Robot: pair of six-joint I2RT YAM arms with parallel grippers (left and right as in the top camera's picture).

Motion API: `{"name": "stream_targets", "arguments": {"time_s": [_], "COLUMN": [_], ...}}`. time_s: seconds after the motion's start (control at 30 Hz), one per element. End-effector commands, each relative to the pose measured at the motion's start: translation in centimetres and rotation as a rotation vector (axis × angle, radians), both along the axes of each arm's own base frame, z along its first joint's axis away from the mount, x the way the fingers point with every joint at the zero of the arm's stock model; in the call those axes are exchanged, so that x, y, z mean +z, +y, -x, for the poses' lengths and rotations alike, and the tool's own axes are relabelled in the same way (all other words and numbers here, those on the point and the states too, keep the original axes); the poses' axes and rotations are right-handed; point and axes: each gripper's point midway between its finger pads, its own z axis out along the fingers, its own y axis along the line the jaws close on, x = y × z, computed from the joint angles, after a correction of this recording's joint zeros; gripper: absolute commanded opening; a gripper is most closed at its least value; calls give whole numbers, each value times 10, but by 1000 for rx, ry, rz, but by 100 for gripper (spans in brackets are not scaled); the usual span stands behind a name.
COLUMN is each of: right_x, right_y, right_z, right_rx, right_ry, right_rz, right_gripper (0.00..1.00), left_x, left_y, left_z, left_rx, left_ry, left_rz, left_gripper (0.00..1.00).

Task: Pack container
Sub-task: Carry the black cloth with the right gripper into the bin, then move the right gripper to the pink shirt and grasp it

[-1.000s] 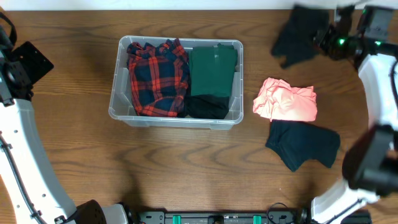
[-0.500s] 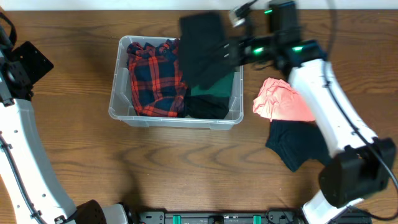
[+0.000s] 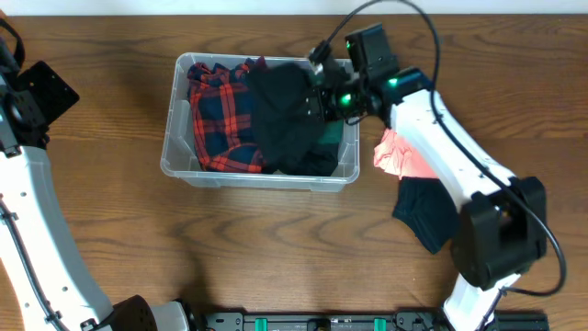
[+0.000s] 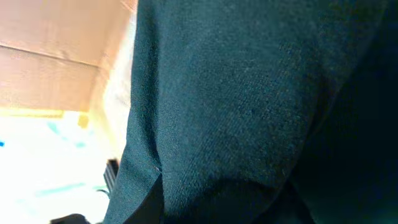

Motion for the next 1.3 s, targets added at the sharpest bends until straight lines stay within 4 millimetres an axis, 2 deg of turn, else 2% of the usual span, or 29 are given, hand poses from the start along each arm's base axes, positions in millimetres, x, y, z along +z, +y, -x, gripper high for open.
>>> {"name": "stream_targets", "arguments": {"time_s": [0.0,0.1,0.2,0.23,0.27,0.33,0.43,0.5,0.57,0.67,0.73,0.8,0.9,1.03,1.13,1.17,1.27], "right_x": [-44,-73,-88,-86,-82,-67,-25,7,34,66,78,85,80,53,22,3,-42], "right_y": [1,-12,-26,-26,-25,-24,-24,-33,-54,-104,-139,-183,-242,-318,-353,-366,-380], "right_z": [21,32,37,38,37,31,17,5,-8,-25,-31,-35,-34,-28,-22,-18,-8], "right_rx": [75,89,82,89,91,85,57,9,-81,-252,-349,-454,-576,-694,-689,-689,-676], "right_ry": [62,92,90,78,66,26,-70,-153,-234,-327,-353,-337,-241,-69,41,101,237], "right_rz": [72,200,325,329,324,307,264,273,340,474,540,604,630,618,558,527,454], "right_gripper": [1,1,2,7,17,33,42,50,57,64,68,70,72,80,84,84,83], "left_x": [-2,-2,-2,-2,-2,-2,-2,-2,-2,-2,-2,-2,-2,-2,-2,-2,-2], "left_y": [4,4,4,4,4,4,4,4,4,4,4,4,4,4,4,4,4], "left_z": [1,1,1,1,1,1,1,1,1,1,1,1,1,2,1,2,1], "left_rx": [15,15,15,15,15,15,15,15,15,15,15,15,15,15,15,15,15], "left_ry": [10,10,10,10,10,10,10,10,10,10,10,10,10,10,10,10,10], "left_rz": [-7,-7,-7,-7,-7,-7,-7,-7,-7,-7,-7,-7,-7,-7,-7,-7,-7], "left_gripper": [98,98,98,98,98,98,98,98,98,98,98,98,98,98,98,98,98]}}
